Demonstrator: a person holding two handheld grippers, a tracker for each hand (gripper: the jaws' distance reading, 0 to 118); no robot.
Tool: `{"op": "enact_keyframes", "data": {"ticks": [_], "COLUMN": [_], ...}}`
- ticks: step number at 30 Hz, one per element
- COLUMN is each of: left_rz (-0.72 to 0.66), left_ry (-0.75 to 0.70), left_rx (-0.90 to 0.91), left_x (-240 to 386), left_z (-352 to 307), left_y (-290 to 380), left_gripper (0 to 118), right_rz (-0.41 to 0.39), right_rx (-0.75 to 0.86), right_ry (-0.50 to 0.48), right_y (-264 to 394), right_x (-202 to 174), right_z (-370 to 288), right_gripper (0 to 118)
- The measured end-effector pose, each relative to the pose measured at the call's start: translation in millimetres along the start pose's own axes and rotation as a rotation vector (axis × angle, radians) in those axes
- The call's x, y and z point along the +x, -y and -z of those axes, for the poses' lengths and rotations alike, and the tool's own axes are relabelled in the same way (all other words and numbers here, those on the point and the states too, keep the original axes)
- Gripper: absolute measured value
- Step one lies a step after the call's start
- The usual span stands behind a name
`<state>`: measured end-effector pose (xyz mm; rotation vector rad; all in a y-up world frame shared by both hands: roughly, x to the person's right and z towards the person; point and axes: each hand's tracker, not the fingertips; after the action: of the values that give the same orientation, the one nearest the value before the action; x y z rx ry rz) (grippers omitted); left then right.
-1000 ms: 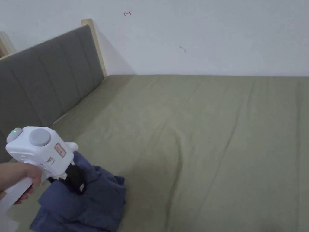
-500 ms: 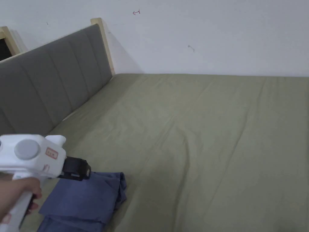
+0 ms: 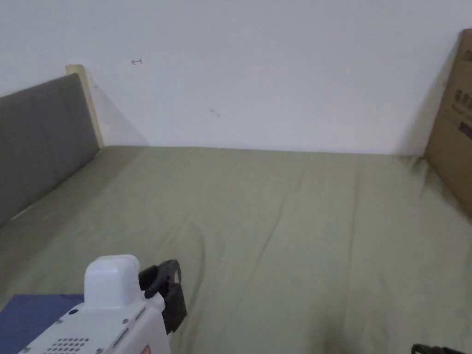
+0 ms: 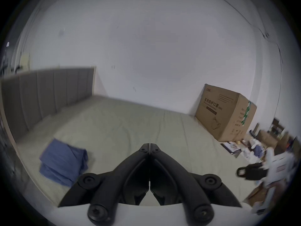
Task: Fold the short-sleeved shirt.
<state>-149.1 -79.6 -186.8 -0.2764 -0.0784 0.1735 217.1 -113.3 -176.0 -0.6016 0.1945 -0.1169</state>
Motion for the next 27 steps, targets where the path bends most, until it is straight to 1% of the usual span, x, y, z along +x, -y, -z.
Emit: {"op": "enact_keyframes", "data": {"ticks": [2, 4, 6, 7, 9, 12, 14, 17, 18, 20, 22, 27], "left_rz": [0.045, 0.007, -0.012, 0.007, 0.087, 0.178, 0.184, 0.158, 0.154, 0.14, 0.12, 0.116], "left_ry": [-0.028, -0.02, -0.012, -0.02, -0.04, -0.019, -0.018, 0.006, 0.0, -0.054, -0.061, -0.071], "left_rx": [0.083, 0.128, 0.154, 0.182, 0.235, 0.276, 0.293, 0.303, 0.303, 0.274, 0.249, 0.262], "left_x": [17.8, 31.3, 36.5, 39.7, 51.1, 65.6, 70.3, 70.2, 69.0, 66.4, 62.4, 60.3], "left_z": [-12.1, -23.5, -32.2, -36.4, -45.0, -55.4, -60.5, -57.7, -53.5, -48.3, -48.0, -53.5], "left_y": [-3.6, -5.3, -5.2, -4.3, -2.8, -1.0, 0.0, 4.3, 8.9, 15.3, 18.1, 20.4], "left_gripper": [0, 0, 0, 0, 0, 0, 0, 0, 0, 0, 0, 0], "right_rz": [-0.023, -0.037, -0.067, -0.085, -0.117, -0.088, -0.085, -0.145, -0.14, -0.096, -0.064, -0.071], "right_rx": [0.111, 0.224, 0.364, 0.435, 0.55, 0.65, 0.713, 0.758, 0.729, 0.652, 0.65, 0.642], "right_ry": [0.02, 0.04, 0.099, 0.101, 0.13, 0.146, 0.169, 0.235, 0.245, 0.249, 0.238, 0.256], "right_y": [-9.1, -16.5, -20.3, -20.8, -20.5, -19.1, -14.5, -4.3, -1.8, 0.8, 6.4, 10.1], "right_x": [0.9, 0.2, -1.1, -0.6, -0.4, 0.6, 0.7, 3.2, 4.6, 6.9, 7.9, 7.2], "right_z": [-26.8, -52.1, -74.0, -81.9, -95.9, -105.0, -107.5, -93.1, -86.7, -80.9, -83.7, -89.5], "right_gripper": [0, 0, 0, 0, 0, 0, 0, 0, 0, 0, 0, 0]}}
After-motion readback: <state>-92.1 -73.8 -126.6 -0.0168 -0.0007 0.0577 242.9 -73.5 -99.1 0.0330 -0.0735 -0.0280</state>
